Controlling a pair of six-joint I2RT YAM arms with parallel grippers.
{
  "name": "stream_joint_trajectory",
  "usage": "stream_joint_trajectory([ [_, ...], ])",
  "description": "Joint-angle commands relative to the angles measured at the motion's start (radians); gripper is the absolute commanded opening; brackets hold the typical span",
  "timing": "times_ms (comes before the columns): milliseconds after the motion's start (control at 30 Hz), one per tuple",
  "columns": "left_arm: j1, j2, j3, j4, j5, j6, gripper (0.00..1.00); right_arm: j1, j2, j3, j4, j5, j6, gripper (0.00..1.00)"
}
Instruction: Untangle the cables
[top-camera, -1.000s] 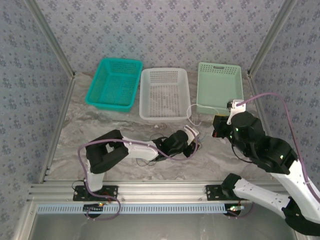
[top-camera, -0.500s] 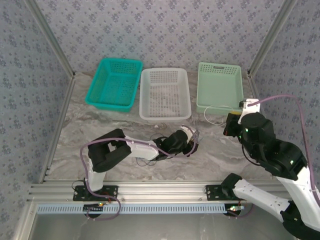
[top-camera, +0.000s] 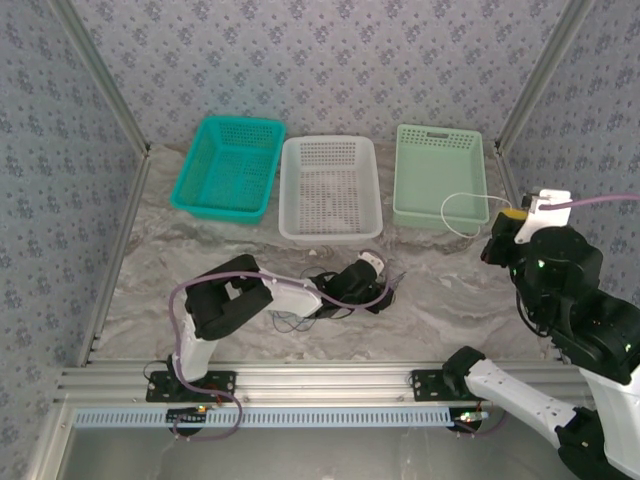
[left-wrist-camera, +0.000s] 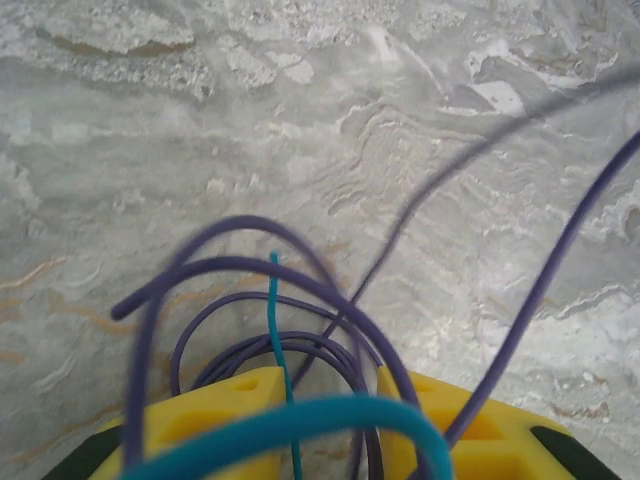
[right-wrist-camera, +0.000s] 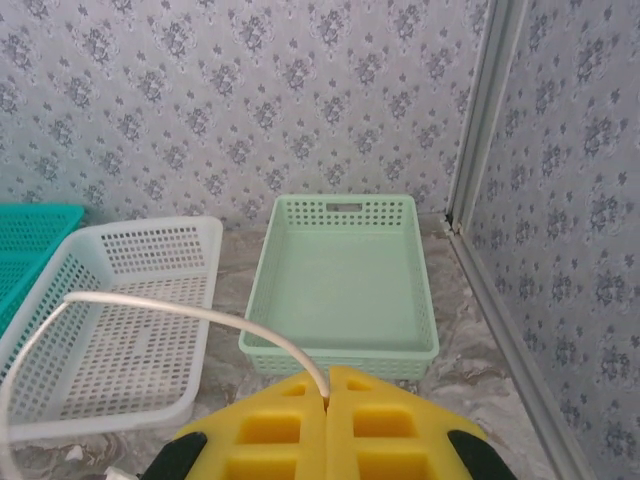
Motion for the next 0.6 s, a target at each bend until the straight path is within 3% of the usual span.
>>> stream_joint_trajectory([
  [0, 0.004, 0.027, 0.026, -0.059, 0.031, -0.021, 0.3, -0.005, 0.024, 0.017, -0.024, 0.04, -0.046, 0.0],
  [133, 0.001, 0.008, 0.034, -0.072, 0.035, -0.005, 0.32, -0.008, 0.031, -0.001, 0.001, 0.014, -0.053, 0.0],
  [300, 0.007, 0.014, 0.065, -0.169, 0.01, 0.01, 0.37, -0.013, 0.03, 0.124, 0.02, 0.1, -0.125, 0.0],
  [467, 0.011, 0.034, 0.07, -0.153, 0.042, -0.006, 0.43, -0.01, 0.049, 0.178, -0.009, 0.039, -0.134, 0.0],
  [567, 0.003, 0.035, 0.1, -0.188, 0.048, 0.016, 0.52, -0.011, 0.069, 0.12, -0.03, -0.013, -0.08, 0.0],
])
